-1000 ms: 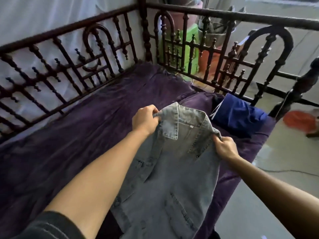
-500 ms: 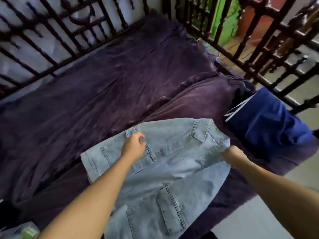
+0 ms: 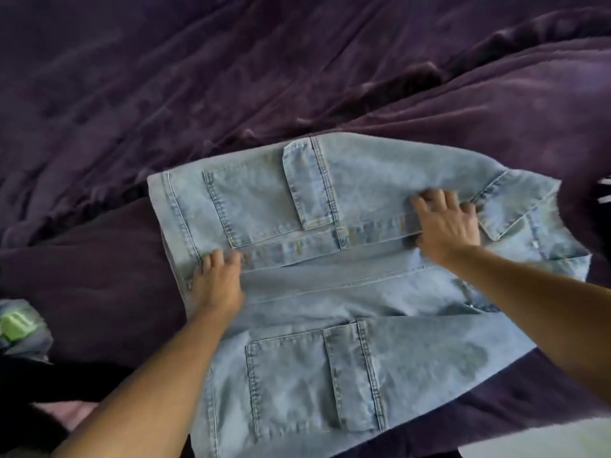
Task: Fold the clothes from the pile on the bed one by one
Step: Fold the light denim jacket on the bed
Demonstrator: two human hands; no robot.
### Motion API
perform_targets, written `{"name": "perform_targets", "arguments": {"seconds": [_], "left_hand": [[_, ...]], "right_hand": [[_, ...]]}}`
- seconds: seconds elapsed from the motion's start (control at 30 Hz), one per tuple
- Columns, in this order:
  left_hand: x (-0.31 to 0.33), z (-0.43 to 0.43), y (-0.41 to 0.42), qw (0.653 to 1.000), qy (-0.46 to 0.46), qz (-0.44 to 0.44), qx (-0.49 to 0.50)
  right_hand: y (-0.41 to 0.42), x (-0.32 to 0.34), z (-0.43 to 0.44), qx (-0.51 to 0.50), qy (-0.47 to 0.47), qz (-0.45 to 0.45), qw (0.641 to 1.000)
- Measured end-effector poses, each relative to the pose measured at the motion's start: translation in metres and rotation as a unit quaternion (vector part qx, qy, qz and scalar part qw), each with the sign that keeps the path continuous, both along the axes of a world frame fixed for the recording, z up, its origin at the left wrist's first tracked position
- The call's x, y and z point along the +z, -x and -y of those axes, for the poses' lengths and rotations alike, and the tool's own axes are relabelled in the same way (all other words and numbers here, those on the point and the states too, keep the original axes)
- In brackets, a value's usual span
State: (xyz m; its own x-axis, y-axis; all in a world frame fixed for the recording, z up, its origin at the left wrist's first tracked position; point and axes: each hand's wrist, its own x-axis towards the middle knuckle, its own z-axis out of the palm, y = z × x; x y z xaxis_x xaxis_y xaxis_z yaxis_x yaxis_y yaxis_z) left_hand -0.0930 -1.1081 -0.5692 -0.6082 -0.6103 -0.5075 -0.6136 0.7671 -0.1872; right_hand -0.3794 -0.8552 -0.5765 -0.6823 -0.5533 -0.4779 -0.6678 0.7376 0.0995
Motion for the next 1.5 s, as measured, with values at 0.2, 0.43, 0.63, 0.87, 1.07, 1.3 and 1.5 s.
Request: {"name": "perform_targets", "arguments": {"seconds": [0.2, 0.43, 0.63, 0.87, 1.07, 1.3, 1.5], "left_hand": [[-0.008, 0.035, -0.017, 0.990, 0.005, -0.139, 0.001], [0.023, 0.020, -0.068, 0.994, -0.099, -0.008, -0.038], [0.030, 0.059, -0.015, 0.980, -0.092, -0.124, 0.122], [0.010, 0.148, 0.050, 0.965, -0.025, -0.107, 0.237], [0.016, 0.164, 0.071, 0.959, 0.047, -0.189, 0.208], [0.021, 0.097, 0.060, 0.957, 0.058, -0.259, 0.118], [0.011, -0.043, -0.031, 0.986, -0.119, -0.107, -0.055]], "right_hand": [[0.000, -0.003, -0.018, -0.017, 0.240, -0.045, 0.970], [-0.040, 0.031, -0.057, 0.018, 0.070, 0.040, 0.997], [-0.010, 0.055, 0.004, -0.013, 0.091, 0.082, 0.992], [0.063, 0.033, 0.104, -0.119, -0.012, 0.144, 0.982], [0.076, 0.033, 0.106, -0.079, 0.078, 0.004, 0.994], [0.053, 0.043, 0.092, -0.030, 0.209, -0.056, 0.976], [-0.044, 0.035, -0.034, -0.023, 0.128, 0.110, 0.985]]}}
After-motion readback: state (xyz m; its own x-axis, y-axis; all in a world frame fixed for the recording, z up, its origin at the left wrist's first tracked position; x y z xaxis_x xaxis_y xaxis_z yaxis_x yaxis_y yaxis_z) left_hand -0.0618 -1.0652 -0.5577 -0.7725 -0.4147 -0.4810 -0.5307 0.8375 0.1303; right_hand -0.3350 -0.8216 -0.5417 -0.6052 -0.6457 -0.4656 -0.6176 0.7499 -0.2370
